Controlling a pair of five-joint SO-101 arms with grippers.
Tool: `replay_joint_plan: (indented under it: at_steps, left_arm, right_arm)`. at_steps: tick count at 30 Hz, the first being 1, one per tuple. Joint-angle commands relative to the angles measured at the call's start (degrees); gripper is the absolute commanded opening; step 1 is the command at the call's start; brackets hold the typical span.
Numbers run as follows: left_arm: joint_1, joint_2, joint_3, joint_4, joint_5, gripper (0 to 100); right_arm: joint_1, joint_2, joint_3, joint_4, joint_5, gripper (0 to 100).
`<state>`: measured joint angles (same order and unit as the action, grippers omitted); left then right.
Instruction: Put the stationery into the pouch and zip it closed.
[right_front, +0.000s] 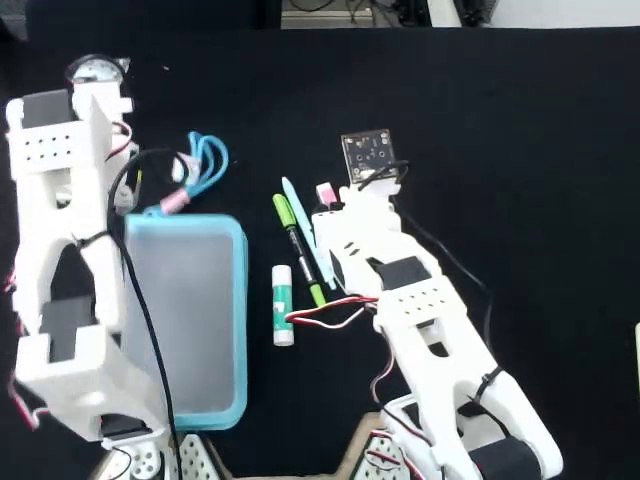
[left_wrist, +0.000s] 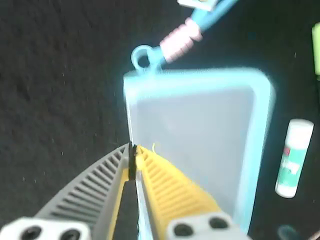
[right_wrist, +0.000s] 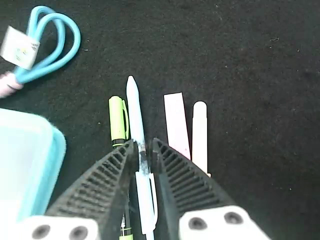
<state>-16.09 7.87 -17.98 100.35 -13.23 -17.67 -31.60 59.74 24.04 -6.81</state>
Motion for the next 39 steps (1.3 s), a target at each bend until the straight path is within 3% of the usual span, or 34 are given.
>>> replay_joint_plan:
  at_steps: [1,6,10,12,16,27,31,39]
  left_arm:
    - [0.5,-10.5,9.8,0.4,-3.4,3]
    - [0.1,-11.3,13.0,-10.1,-3.4,5]
    - [0.0,-4.8,13.1,-21.4,5.2,21]
    - [0.2,0.6,11.5,-23.3,8.4,22]
    - [-0.7,12.9,1.5,-21.3,12.1,18]
    - [-5.8,43.1,-43.5,0.8,16.4,17]
    - [-8.2,45.0,-43.8,0.7,15.5,17]
    - [-7.7,37.5,-31.3,0.7,8.4,17]
  right_arm:
    - [0.9,-0.3,-0.7,-0.9,-0.2,5.7]
    - [0.9,-0.3,-0.7,-0.9,-0.2,5.7]
    - [0.8,-0.3,-0.6,-0.9,-0.2,5.7]
    - [0.9,-0.3,-0.5,-0.9,-0.2,5.7]
    - [0.9,-0.3,-0.6,-0.9,-0.2,5.7]
    - [0.9,-0.3,-0.7,-0.9,-0.2,5.7]
    - [0.9,-0.3,-0.7,-0.9,-0.2,5.7]
    - [0.9,-0.3,-0.7,-0.9,-0.2,5.7]
